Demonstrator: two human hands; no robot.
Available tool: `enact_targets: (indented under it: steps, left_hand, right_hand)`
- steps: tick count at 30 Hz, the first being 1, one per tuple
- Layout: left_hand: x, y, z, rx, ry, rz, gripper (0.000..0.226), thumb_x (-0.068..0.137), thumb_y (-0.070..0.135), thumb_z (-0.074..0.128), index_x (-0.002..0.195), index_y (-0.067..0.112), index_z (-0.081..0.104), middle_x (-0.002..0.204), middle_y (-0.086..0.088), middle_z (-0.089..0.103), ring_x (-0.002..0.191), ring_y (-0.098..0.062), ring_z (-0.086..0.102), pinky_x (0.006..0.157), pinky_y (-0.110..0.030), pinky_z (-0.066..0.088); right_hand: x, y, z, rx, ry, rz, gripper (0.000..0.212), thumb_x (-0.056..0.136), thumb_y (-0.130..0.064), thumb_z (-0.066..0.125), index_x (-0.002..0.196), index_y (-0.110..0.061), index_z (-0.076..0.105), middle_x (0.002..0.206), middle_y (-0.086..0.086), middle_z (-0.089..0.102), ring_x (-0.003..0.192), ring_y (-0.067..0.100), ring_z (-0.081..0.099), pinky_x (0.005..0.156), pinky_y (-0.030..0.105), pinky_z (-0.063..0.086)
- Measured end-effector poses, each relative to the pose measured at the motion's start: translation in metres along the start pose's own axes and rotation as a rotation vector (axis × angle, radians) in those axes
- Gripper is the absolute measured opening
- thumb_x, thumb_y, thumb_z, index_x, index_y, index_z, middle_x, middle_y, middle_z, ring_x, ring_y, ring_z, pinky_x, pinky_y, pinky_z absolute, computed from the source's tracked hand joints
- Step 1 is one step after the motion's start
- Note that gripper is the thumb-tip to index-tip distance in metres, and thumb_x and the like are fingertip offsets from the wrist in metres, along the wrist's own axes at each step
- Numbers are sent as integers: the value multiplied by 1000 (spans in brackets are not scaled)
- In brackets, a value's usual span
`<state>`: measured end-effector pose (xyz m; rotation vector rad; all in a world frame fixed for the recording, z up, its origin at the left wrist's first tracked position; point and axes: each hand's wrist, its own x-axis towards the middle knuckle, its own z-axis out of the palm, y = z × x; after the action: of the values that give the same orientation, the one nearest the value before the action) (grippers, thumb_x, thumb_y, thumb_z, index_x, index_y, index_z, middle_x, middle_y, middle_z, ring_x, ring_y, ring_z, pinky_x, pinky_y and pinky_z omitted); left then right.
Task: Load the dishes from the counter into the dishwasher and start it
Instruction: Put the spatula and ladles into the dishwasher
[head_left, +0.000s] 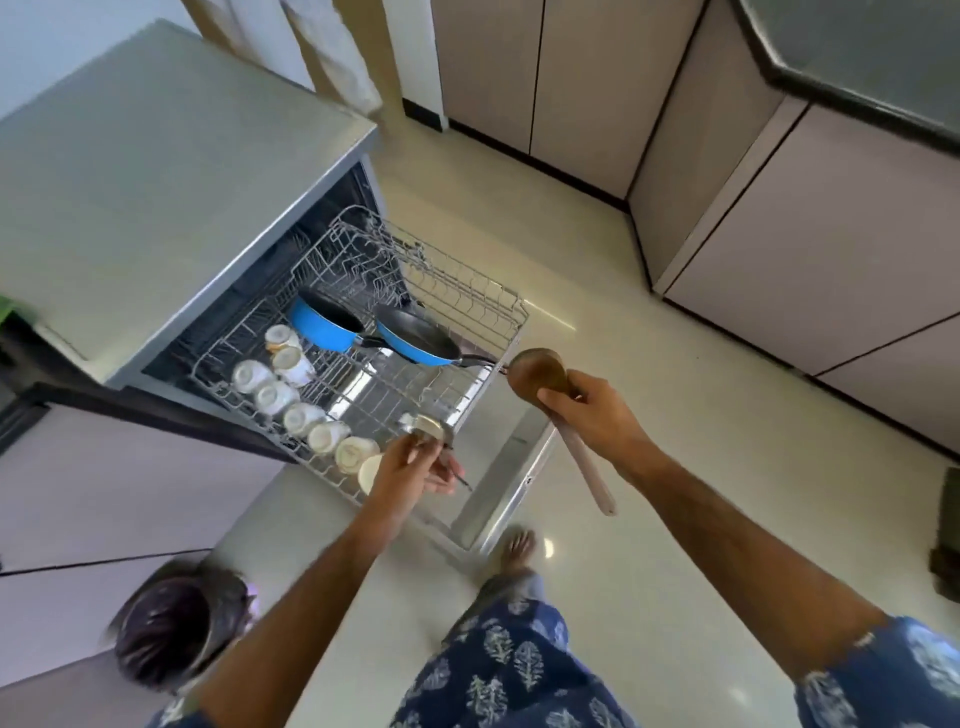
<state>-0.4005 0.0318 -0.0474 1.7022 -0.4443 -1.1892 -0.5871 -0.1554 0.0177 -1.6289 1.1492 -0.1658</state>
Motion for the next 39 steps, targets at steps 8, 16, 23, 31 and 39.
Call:
enact_targets:
  steps: [8, 16, 23, 31, 39]
  left_hand:
    - [72, 29, 53, -46, 169, 46, 22, 101, 26, 54, 104, 8, 67, 82, -10, 77, 60, -21, 71, 58, -33, 59]
    - [151, 81, 74, -189, 325, -77, 26, 101, 25, 55, 119, 8, 63, 101, -21, 72, 81, -31, 67, 66, -36, 53]
    - [198, 105, 69, 353, 439, -8, 16, 103, 17, 51, 110, 13, 64, 94, 1, 59, 88, -15, 53, 78, -32, 39]
    - [268, 94, 81, 261, 558, -191, 18, 103, 11, 47, 108, 22, 61, 95, 3, 67, 86, -9, 67, 82, -32, 55]
    - [309, 94, 99, -168, 823, -284, 23, 106, 13, 42, 122, 13, 59, 97, 3, 68, 67, 5, 68, 60, -11, 52]
  right_hand:
    - [98, -17, -79, -351, -37, -213, 8, 93, -19, 63, 99, -19, 68, 85, -1, 69, 75, 13, 64, 65, 27, 51]
    - [219, -43, -137, -19, -71, -150, 20, 93, -10, 64, 98, -29, 67, 92, 0, 73, 80, 21, 72, 72, 36, 59]
    - [308, -51, -146, 346, -117, -56, 24, 97, -1, 56, 121, -4, 61, 112, 17, 70, 95, 26, 72, 71, 29, 60]
    - [408, -37, -142, 313, -300, -118, 18, 96, -2, 57, 111, -9, 64, 110, 20, 68, 101, 34, 68, 77, 41, 61]
    - [431, -32, -108, -38, -561, -341, 21, 97, -5, 56, 111, -19, 65, 102, -8, 70, 101, 9, 65, 92, 28, 53]
